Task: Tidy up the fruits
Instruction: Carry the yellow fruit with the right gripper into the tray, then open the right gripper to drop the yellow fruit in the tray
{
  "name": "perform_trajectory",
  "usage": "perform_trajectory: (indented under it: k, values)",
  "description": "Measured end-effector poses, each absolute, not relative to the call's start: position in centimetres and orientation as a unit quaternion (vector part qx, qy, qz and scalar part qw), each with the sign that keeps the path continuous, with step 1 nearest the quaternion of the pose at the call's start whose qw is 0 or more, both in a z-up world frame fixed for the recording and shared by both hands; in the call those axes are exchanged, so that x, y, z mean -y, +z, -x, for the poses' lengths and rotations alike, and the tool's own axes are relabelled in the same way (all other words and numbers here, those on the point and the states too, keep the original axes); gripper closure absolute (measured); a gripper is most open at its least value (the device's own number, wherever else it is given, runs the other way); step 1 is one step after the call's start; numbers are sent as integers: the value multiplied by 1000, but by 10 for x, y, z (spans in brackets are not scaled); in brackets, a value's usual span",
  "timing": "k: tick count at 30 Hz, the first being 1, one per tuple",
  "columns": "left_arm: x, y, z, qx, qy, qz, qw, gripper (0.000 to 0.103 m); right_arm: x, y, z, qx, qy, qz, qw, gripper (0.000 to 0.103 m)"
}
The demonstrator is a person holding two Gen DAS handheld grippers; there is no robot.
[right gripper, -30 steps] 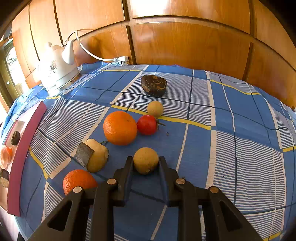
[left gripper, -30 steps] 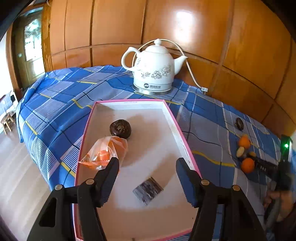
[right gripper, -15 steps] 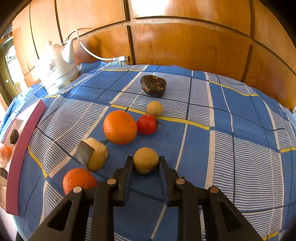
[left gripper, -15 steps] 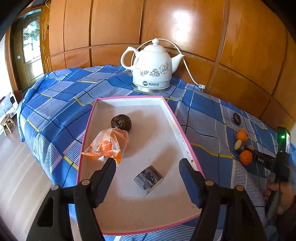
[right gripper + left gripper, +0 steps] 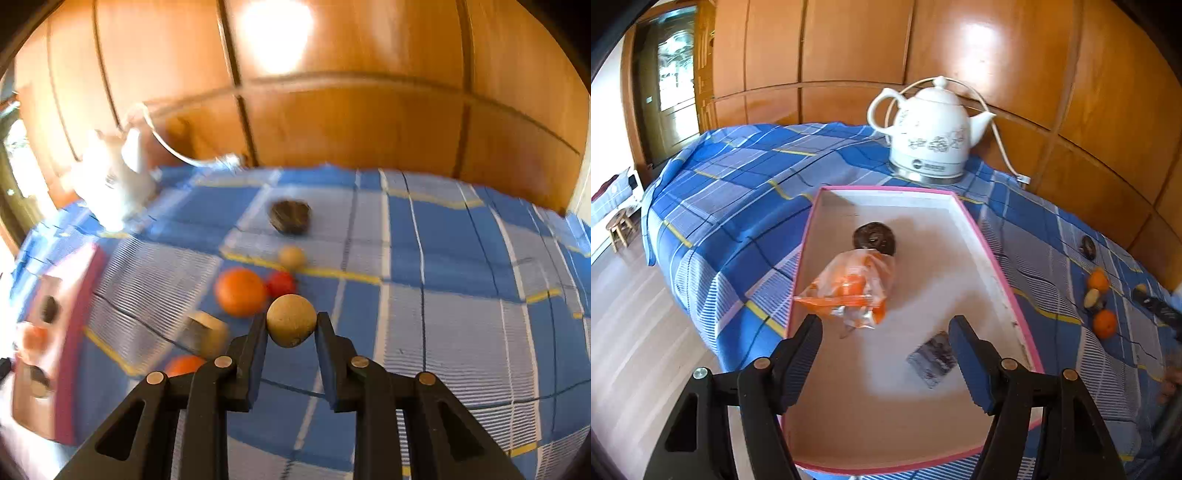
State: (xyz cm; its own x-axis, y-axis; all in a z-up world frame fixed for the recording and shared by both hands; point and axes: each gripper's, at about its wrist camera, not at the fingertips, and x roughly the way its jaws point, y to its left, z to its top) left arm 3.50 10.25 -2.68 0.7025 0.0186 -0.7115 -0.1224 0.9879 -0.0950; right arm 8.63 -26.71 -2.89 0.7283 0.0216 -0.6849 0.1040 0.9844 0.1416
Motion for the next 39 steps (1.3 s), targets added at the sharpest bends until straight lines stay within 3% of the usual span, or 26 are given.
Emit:
perform_trajectory:
  k: [7,18,28,39]
  values:
    - [-113,-28,-37,-382,53,77,919,32,187,10,-78,-347,133,-45,927,77]
    - [-131,-30,-39,-382,72,101,916,32,56,-21,-111,-431,282,-32,857,77]
    - [-130,-34,-41,-386,69,100,914,32,39,-38,-127,-458,259,-48,849,73]
    - [-112,-29,-37,-382,45,78,920,32,70,-18,-102,-426,234,-41,873,73]
